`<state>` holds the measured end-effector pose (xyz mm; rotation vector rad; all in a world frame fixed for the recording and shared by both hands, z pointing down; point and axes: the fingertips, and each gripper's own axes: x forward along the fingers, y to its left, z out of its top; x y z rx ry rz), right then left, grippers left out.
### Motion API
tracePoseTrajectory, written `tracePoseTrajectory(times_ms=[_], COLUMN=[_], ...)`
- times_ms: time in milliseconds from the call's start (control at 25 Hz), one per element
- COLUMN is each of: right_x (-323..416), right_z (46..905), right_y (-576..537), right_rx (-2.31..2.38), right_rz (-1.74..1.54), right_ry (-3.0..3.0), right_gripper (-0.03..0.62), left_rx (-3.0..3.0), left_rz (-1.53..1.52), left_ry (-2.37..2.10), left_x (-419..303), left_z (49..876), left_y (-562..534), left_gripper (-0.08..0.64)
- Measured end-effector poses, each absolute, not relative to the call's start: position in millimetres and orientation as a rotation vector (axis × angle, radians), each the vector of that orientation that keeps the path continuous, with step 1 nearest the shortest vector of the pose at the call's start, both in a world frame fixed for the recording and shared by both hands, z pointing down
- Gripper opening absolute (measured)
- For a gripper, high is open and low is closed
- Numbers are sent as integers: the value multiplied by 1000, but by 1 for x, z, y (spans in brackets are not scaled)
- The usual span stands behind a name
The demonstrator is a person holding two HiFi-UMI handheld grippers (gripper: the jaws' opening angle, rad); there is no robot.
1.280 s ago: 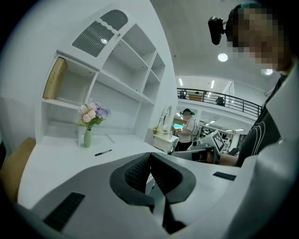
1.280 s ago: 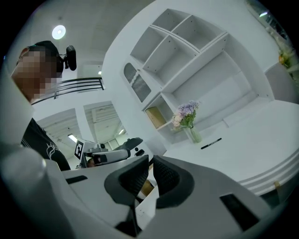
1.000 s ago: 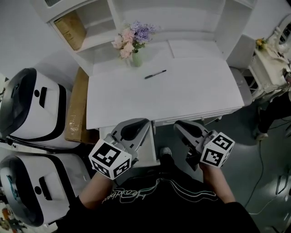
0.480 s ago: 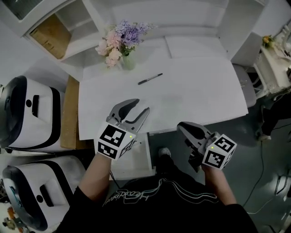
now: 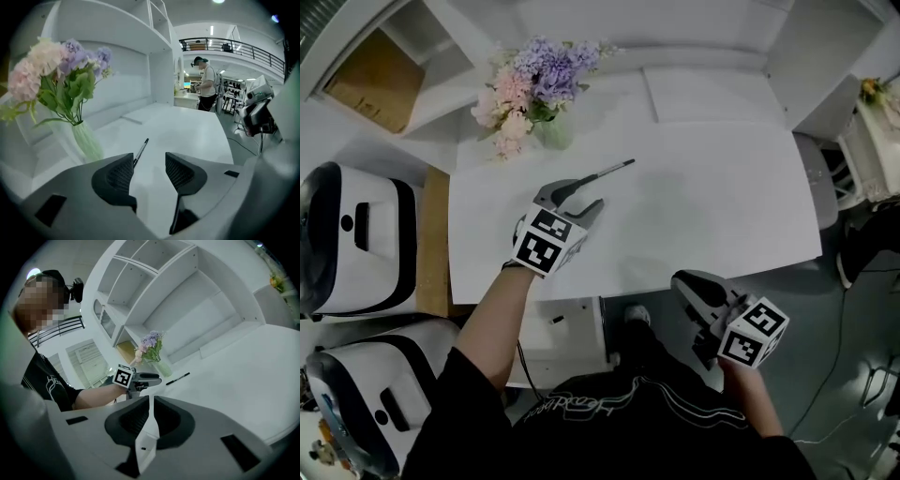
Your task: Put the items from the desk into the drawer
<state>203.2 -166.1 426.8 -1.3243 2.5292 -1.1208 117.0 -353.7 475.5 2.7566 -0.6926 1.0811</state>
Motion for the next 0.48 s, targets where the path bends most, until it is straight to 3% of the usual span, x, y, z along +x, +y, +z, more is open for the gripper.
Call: tracePoseTrajectory(times_ms=[360,480], right_x=[218,222], right_z=[457,459], right_y=[-157,-153], right_rx=[-1328,-1334], right_rz=[-1269,-1288], right_ry=[2450,2431], right_gripper=[60,60], left_rx=[2656,2604], left_rz=[1265,1292], left_ry=[-688,-653], left_x=[122,123], left_z=[538,549], left_y=[-409,-412], left_gripper=[209,165])
